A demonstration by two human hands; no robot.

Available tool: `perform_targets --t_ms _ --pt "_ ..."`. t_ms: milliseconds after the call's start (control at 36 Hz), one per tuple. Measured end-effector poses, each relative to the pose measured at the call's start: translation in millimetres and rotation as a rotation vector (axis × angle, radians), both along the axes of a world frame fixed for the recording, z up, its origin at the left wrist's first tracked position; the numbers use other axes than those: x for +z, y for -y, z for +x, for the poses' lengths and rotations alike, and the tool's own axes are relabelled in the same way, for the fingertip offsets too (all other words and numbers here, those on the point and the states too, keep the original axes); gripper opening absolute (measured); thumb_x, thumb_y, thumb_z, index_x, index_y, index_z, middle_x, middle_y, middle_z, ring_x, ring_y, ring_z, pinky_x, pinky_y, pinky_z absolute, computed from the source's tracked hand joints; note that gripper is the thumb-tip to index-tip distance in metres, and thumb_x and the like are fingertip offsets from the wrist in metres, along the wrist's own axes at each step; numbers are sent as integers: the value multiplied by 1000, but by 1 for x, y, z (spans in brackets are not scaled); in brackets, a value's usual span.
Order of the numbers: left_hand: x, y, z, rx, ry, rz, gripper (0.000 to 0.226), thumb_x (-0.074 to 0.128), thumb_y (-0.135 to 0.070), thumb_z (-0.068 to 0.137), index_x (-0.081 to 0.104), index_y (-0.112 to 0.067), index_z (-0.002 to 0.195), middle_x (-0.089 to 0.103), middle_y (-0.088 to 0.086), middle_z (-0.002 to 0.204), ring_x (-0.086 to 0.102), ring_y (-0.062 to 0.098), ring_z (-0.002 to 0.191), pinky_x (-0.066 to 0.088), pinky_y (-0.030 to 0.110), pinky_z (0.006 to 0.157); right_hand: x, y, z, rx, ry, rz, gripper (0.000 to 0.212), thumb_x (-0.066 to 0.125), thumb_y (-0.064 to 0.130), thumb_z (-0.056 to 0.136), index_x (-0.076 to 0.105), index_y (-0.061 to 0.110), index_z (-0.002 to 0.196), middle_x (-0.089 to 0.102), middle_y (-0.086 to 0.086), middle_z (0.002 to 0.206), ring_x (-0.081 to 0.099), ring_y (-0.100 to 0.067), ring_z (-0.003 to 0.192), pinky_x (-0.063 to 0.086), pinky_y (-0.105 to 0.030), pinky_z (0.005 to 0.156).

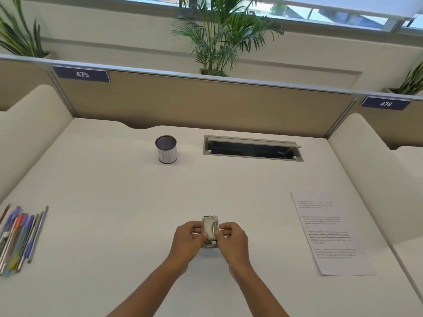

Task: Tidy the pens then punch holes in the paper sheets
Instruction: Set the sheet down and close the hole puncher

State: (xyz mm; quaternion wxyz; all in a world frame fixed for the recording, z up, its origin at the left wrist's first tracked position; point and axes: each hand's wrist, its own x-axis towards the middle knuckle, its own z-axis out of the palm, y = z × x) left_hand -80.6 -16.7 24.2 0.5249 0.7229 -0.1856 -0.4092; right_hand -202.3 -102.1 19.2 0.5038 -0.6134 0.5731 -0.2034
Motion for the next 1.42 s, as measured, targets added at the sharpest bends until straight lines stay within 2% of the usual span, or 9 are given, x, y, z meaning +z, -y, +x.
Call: perform_targets --t_ms 222,306,472,611,694,750,917,1194,1417 --pt "-9 -67 55 94 27 34 24 71 4 95 76 -16 109 80 9 100 81 24 85 65 26 69 0 -58 58 116 61 134 11 71 14 87 71 22 94 73 7 94 70 -9 89 55 -21 70" --pt "-13 -94 77 135 34 47 25 70 5 96 76 -15 109 80 10 101 81 19 80 63 23 66 -1 -81 83 160 84 188 12 72 14 86 72 21 95 74 6 97 70 -7 91 52 -16 68" --pt "-13 -147 124 215 65 72 25 68 7 97 77 -12 111 80 9 101 79 9 72 61 18 62 2 -124 134 250 134 309 16 76 15 85 73 16 100 75 1 102 68 -8 90 51 -17 67" --pt "-9 -188 162 292 86 93 25 68 7 97 76 -11 112 79 8 100 80 10 74 61 17 60 3 -157 177 322 152 387 19 78 18 84 74 15 103 75 -1 105 68 -10 89 49 -19 66" --pt "-10 -211 184 336 106 116 27 69 5 97 76 -13 116 80 5 103 80 20 88 62 20 65 2 -177 203 365 166 433 20 77 17 87 73 13 106 75 -4 109 68 -10 90 50 -21 68" --pt "-12 -226 198 362 113 134 29 68 5 97 75 -14 118 79 3 104 78 21 90 62 20 68 2 -190 219 398 168 463 20 77 17 88 73 11 107 76 -6 110 67 -10 87 50 -21 67" --pt "-24 -265 239 415 152 201 32 68 3 98 74 -12 126 77 5 109 76 23 98 63 35 82 0 -219 264 488 150 562 24 77 17 90 72 10 112 69 2 93 62 -14 80 47 -25 63" --pt "-35 -300 281 475 187 238 33 68 -2 100 72 -15 131 72 5 116 71 25 110 63 47 96 -10 -242 313 554 146 661 21 81 18 87 76 13 107 72 2 90 63 -16 77 49 -27 63" --pt "-34 -311 291 503 194 242 34 69 -5 100 71 -15 132 75 5 115 71 23 110 63 44 97 -12 -249 326 576 151 697 20 80 15 88 76 15 108 73 0 94 65 -17 81 50 -28 65"
